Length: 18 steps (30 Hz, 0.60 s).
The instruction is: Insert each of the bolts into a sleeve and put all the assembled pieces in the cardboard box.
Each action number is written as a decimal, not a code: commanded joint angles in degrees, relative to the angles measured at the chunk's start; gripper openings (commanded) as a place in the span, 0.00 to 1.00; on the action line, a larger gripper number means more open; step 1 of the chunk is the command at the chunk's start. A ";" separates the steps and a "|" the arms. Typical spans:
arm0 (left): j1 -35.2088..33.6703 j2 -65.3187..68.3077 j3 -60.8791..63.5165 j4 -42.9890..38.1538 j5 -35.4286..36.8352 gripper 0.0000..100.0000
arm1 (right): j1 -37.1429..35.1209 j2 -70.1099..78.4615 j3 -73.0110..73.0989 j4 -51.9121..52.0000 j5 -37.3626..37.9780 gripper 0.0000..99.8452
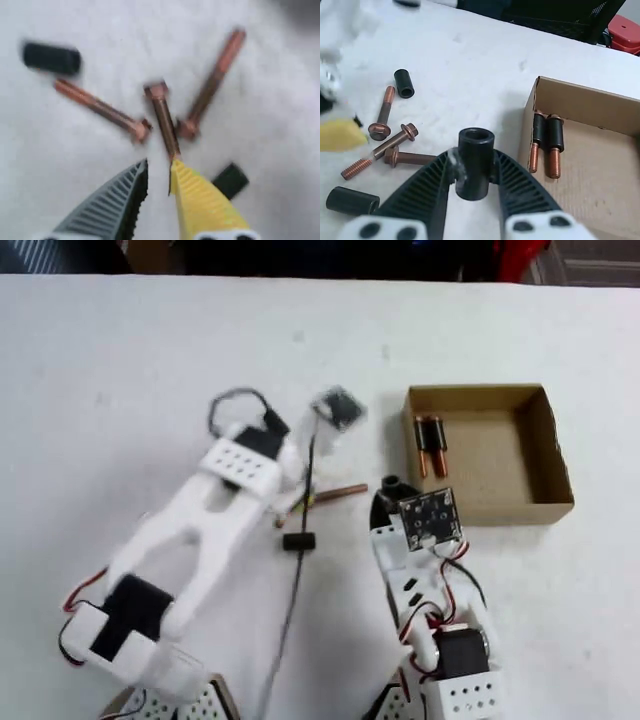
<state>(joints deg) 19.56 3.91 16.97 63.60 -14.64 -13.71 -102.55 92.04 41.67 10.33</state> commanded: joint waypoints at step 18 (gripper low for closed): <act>0.13 17.10 -16.35 -0.97 0.79 0.11 | -2.68 -0.66 -5.63 2.59 -0.44 0.02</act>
<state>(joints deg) 19.82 21.67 2.90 63.34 -14.55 -15.91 -102.55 89.58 44.13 10.15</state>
